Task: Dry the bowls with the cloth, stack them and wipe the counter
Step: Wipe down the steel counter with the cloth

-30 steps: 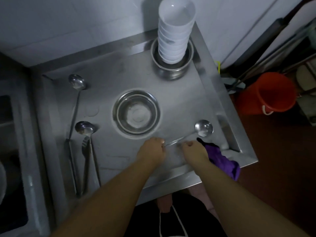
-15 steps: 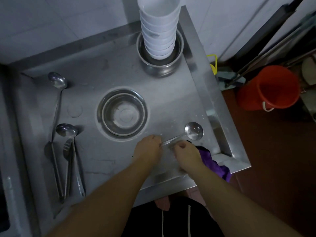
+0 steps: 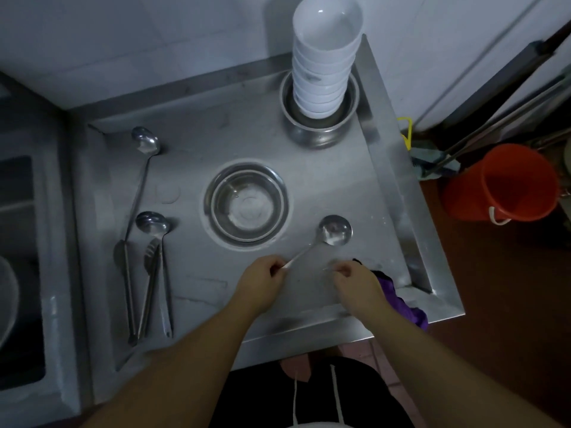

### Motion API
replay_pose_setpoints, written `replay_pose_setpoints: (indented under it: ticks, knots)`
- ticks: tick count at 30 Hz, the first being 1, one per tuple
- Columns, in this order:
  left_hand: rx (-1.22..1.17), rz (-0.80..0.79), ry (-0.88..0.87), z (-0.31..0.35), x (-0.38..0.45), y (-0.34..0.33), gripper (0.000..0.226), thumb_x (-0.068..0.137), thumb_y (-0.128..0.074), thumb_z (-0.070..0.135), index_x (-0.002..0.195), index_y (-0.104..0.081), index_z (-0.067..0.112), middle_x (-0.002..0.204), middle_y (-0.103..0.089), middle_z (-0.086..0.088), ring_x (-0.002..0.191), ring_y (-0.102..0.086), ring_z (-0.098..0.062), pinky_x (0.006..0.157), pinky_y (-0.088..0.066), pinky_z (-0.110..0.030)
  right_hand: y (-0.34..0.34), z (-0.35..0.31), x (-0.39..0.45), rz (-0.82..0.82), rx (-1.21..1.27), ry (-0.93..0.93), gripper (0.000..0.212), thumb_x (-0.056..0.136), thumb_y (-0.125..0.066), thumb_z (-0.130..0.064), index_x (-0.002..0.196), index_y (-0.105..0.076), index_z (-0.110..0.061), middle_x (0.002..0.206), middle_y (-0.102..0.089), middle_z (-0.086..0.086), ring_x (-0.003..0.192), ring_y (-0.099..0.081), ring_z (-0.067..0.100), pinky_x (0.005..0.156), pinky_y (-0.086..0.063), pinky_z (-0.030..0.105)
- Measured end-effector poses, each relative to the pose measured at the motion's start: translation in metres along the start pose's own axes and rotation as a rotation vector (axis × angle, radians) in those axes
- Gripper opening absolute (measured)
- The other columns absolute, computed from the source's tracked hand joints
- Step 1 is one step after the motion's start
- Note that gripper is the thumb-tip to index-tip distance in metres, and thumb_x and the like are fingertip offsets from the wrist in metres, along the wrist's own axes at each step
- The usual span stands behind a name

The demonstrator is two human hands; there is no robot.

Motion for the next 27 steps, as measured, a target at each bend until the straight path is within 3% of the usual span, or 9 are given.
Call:
replay_pose_setpoints:
  ticks: [2,5,9,12,16,19,24,27]
  knots:
    - [-0.08,0.075,0.083,-0.024,-0.013,0.017,0.023,0.1,-0.064,0.031,0.078,-0.062,0.037,0.078,-0.063,0.018,0.072,-0.061,0.003,0.058,-0.036,-0.011,-0.015,-0.01,-0.001,-0.014,-0.047,0.028,0.025,0.1,-0.056,-0.024,0.119,-0.072,-0.019,0.109,-0.073,0.002,0.094,-0.069,0.02,0.079,-0.055,0.033]
    - [-0.253,0.174,0.204,-0.067,-0.037,0.038,0.019,0.096,-0.068,0.03,0.08,-0.064,0.039,0.08,-0.068,0.017,0.071,-0.061,0.011,0.056,-0.038,-0.007,-0.045,-0.027,-0.003,-0.069,-0.113,0.088,0.024,0.1,-0.056,-0.023,0.118,-0.072,-0.02,0.109,-0.071,0.0,0.094,-0.066,0.018,0.078,-0.049,0.028]
    - [-0.394,0.289,0.324,-0.122,-0.066,0.061,0.005,0.095,-0.071,0.024,0.096,-0.071,0.03,0.086,-0.07,0.012,0.077,-0.064,-0.004,0.064,-0.046,-0.021,-0.078,-0.035,-0.011,-0.122,-0.172,0.135,0.017,0.099,-0.056,-0.021,0.109,-0.07,-0.025,0.101,-0.068,-0.005,0.082,-0.059,0.005,0.065,-0.041,0.018]
    - [-0.458,0.361,0.378,-0.153,-0.081,0.074,0.005,0.097,-0.069,0.022,0.097,-0.069,0.027,0.085,-0.069,0.011,0.075,-0.063,-0.006,0.062,-0.046,-0.021,-0.095,-0.035,-0.019,-0.13,-0.224,0.13,0.015,0.098,-0.057,-0.019,0.094,-0.069,-0.027,0.093,-0.07,-0.005,0.081,-0.062,0.008,0.066,-0.044,0.027]
    - [-0.466,0.393,0.451,-0.184,-0.088,0.08,0.004,0.101,-0.062,0.025,0.102,-0.065,0.028,0.087,-0.065,0.011,0.079,-0.062,-0.015,0.067,-0.045,-0.03,-0.115,-0.035,-0.026,-0.146,-0.277,0.128,0.017,0.095,-0.058,-0.015,0.089,-0.074,-0.019,0.087,-0.073,0.002,0.082,-0.067,0.02,0.074,-0.05,0.032]
    - [-0.467,0.405,0.457,-0.195,-0.088,0.082,0.005,0.103,-0.06,0.025,0.104,-0.065,0.027,0.09,-0.066,0.012,0.081,-0.061,-0.009,0.064,-0.043,-0.024,-0.127,-0.039,-0.029,-0.153,-0.314,0.14,0.018,0.094,-0.058,-0.016,0.085,-0.073,-0.021,0.084,-0.072,-0.003,0.083,-0.067,0.02,0.073,-0.046,0.03]
    - [-0.447,0.443,0.496,-0.206,-0.089,0.086,0.005,0.1,-0.062,0.023,0.103,-0.064,0.027,0.09,-0.067,0.01,0.083,-0.065,-0.013,0.066,-0.045,-0.028,-0.14,-0.047,-0.029,-0.158,-0.307,0.14,0.018,0.095,-0.057,-0.019,0.091,-0.074,-0.025,0.088,-0.072,-0.004,0.082,-0.065,0.016,0.067,-0.043,0.026]
    - [-0.318,0.44,0.479,-0.204,-0.086,0.092,0.01,0.099,-0.063,0.02,0.1,-0.059,0.029,0.091,-0.066,0.007,0.084,-0.064,-0.018,0.074,-0.047,-0.031,-0.142,-0.052,-0.029,-0.148,-0.321,0.162,0.018,0.096,-0.057,-0.019,0.095,-0.074,-0.023,0.093,-0.071,-0.004,0.087,-0.064,0.017,0.073,-0.043,0.027]
Point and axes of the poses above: each hand's wrist, its own x-axis towards the middle knuckle, its own y-axis out of the back of the hand, z = x × y, the point moved 9 cm from there along x, towards the middle knuckle
